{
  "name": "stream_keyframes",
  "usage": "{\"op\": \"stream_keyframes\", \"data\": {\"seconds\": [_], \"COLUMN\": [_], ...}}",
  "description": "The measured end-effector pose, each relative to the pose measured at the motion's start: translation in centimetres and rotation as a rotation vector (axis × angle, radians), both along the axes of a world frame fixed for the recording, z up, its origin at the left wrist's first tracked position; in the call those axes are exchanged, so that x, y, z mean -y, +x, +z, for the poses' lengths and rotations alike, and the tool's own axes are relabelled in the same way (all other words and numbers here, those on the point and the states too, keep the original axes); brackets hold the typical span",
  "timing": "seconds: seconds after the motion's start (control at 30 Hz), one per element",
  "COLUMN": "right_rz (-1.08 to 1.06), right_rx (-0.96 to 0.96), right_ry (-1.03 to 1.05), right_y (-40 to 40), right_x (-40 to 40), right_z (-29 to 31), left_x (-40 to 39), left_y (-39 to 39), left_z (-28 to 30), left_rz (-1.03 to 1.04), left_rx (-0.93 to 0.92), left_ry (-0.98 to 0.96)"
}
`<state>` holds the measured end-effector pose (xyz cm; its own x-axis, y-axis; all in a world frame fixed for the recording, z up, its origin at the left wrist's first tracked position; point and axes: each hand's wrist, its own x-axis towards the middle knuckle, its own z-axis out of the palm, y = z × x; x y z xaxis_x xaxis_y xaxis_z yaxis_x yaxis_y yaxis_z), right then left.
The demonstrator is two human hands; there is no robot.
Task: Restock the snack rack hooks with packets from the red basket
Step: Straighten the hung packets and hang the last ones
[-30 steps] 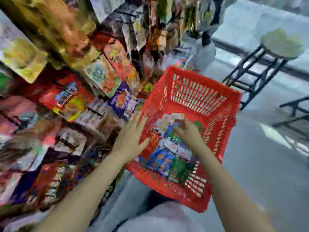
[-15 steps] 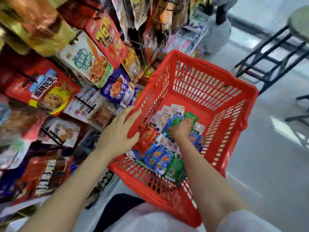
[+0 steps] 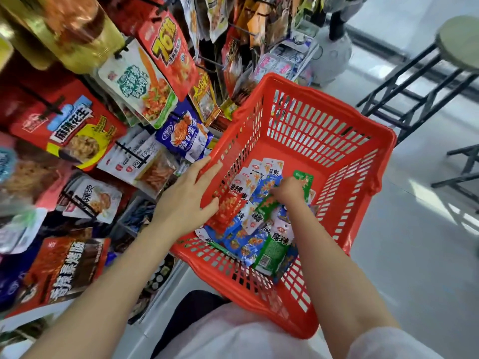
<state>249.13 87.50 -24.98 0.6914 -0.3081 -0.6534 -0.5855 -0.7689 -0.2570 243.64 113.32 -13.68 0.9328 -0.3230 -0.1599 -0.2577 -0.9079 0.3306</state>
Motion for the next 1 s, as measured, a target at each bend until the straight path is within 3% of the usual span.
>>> {"op": "stream_keyframes", "data": {"seconds": [0.2, 0.3, 0.37, 0.43, 0.53, 0.6, 0.67, 0.87, 1.0], "right_rz": [-0.558, -0.667, -0.680, -0.619, -0.337, -0.192, -0.255, -0.362, -0.358], "right_rx": [0.422, 0.562, 0.490, 0.273, -0.051, -0.034, 0.041, 0.025, 0.084], "right_ry": [0.308, 0.421, 0.530, 0.660, 0.608, 0.435, 0.377, 0.540, 0.520], "right_y": [-0.5, -1.5, -2.1, -3.0, -4.5, -5.1, -5.1, -5.5, -5.1], "right_x": [1.3, 0.5, -1.3, -3.5, -6.1, -6.8, -7.0, -9.1, -10.0], "right_z": [4.5, 4.9, 4.6, 3.9, 3.0, 2.4, 1.8, 0.2, -1.0], "left_x": [0.0, -0.1, -0.2, -0.3, -0.4, -0.3, -0.3, -0.3, -0.1], "left_y": [-0.3, -0.4, -0.4, -0.5, -0.7, -0.7, -0.4, -0.4, -0.4], "left_z": [0.2, 0.1, 0.0, 0.0, 0.1, 0.1, 0.1, -0.1, 0.0], "left_rz": [0.000, -0.010, -0.014, -0.018, -0.013, -0.004, -0.004, -0.005, 0.004], "left_rx": [0.008, 0.025, 0.034, 0.034, 0.034, 0.021, 0.019, 0.023, 0.010], "left_ry": [0.000, 0.015, 0.029, 0.037, 0.022, 0.004, 0.000, -0.008, -0.025]}}
